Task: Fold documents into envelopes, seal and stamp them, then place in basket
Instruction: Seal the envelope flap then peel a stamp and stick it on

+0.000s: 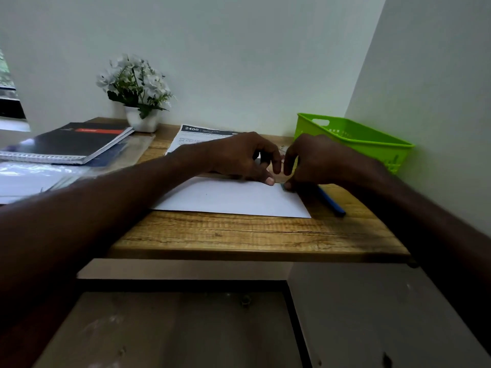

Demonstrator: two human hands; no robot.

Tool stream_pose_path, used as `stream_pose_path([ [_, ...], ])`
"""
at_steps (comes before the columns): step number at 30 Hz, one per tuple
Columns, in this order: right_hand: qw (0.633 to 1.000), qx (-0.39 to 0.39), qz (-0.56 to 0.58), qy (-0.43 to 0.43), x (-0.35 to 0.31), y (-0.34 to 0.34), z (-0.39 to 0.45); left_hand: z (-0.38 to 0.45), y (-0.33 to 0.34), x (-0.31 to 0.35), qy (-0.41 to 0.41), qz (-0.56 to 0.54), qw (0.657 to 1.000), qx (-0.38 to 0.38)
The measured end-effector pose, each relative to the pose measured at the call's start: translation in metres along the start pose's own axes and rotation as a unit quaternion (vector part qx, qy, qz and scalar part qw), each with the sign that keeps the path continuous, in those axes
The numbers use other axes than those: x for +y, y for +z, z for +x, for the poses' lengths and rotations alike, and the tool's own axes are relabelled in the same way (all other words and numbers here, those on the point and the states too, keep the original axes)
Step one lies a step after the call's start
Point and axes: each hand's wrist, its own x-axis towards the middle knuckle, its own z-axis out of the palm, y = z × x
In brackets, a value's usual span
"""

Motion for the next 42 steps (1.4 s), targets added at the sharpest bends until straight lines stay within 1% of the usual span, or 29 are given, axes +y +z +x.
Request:
stream_pose_path([
  [2,0.999,-0.039,-0.007,0.014,-0.004,-0.005,0.002,0.000,0.000,0.000,0.009,0.003,1.000,-0.004],
  [4,0.998,-0.059,-0.010,0.019,-0.006,-0.010,0.005,-0.001,0.001,0.000,0.016,0.011,1.000,-0.009],
  [9,0.998,-0.056,-0.037,0.018,-0.010,-0.012,0.011,0.000,0.001,0.000,0.029,0.026,0.999,-0.006],
  [17,0.998,-0.057,-0.020,0.015,-0.005,-0.011,0.013,0.000,0.004,-0.001,0.047,0.003,0.999,-0.010],
  [23,1.000,-0.023,0.009,0.009,0.001,-0.006,0.014,0.000,0.006,0.003,0.027,-0.017,0.999,-0.002],
  [26,1.000,-0.019,-0.010,0.001,0.001,-0.005,0.012,-0.001,0.006,0.005,0.020,-0.018,1.000,-0.015],
  [31,0.998,0.026,-0.051,-0.021,0.002,0.003,0.012,0.000,0.006,0.007,0.019,-0.018,0.999,-0.025],
  [36,0.999,0.007,-0.037,-0.022,0.003,-0.002,0.009,-0.001,0.007,0.009,0.026,-0.021,0.999,-0.034],
  [42,0.996,0.052,-0.060,-0.047,0.002,0.005,0.001,-0.001,0.006,0.010,0.029,-0.002,0.999,-0.035],
])
